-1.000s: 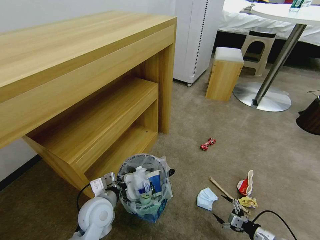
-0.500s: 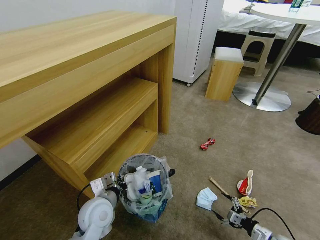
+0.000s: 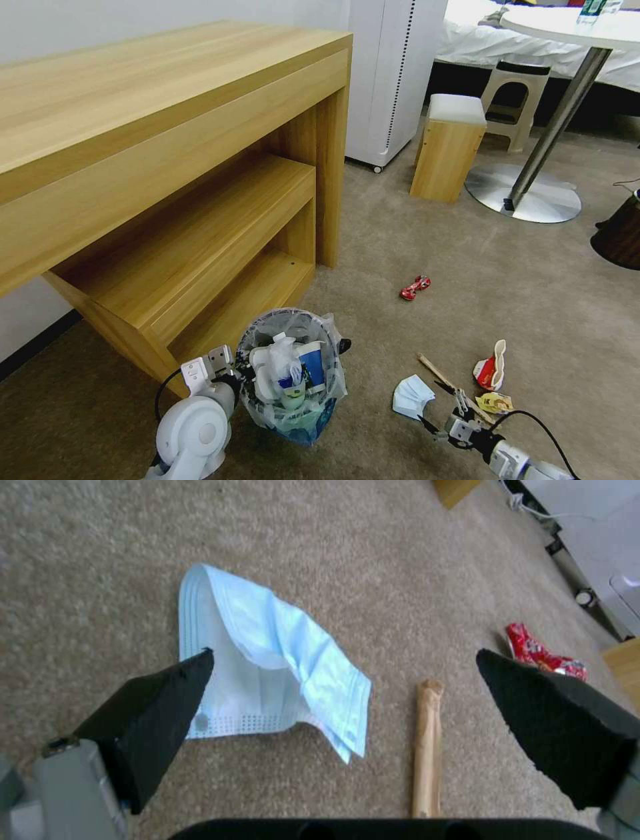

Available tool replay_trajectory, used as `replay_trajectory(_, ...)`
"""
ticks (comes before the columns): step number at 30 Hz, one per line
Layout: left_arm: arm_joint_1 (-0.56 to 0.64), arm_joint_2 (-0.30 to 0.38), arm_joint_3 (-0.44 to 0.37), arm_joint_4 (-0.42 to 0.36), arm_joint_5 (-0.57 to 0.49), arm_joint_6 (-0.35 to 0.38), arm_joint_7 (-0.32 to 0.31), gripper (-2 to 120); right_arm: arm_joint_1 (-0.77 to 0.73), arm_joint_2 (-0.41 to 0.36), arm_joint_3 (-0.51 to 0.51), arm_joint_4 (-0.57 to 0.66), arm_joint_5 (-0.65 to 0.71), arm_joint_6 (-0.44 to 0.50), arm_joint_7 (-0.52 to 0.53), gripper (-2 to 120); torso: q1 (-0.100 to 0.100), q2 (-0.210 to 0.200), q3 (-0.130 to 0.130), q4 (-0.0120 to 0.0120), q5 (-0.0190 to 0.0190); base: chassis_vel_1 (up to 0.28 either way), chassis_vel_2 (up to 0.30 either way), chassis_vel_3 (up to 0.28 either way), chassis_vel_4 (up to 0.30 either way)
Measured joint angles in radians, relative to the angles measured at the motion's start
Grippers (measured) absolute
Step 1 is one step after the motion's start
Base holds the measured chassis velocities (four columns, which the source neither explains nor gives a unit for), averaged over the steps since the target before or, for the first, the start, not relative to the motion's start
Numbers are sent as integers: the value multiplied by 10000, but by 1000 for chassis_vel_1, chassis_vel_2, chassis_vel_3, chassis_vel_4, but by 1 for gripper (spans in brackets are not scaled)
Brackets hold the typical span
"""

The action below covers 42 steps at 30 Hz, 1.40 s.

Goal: Pick up the trash bin and place the garbage on the floor into it.

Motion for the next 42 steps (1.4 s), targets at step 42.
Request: replay_trajectory(42,106,-21,-66,-51,-47,-39,-10,0,1352,954,-1003,-1667,-195,282,359,93,-2,0,-1,2,3,0,0,0,0)
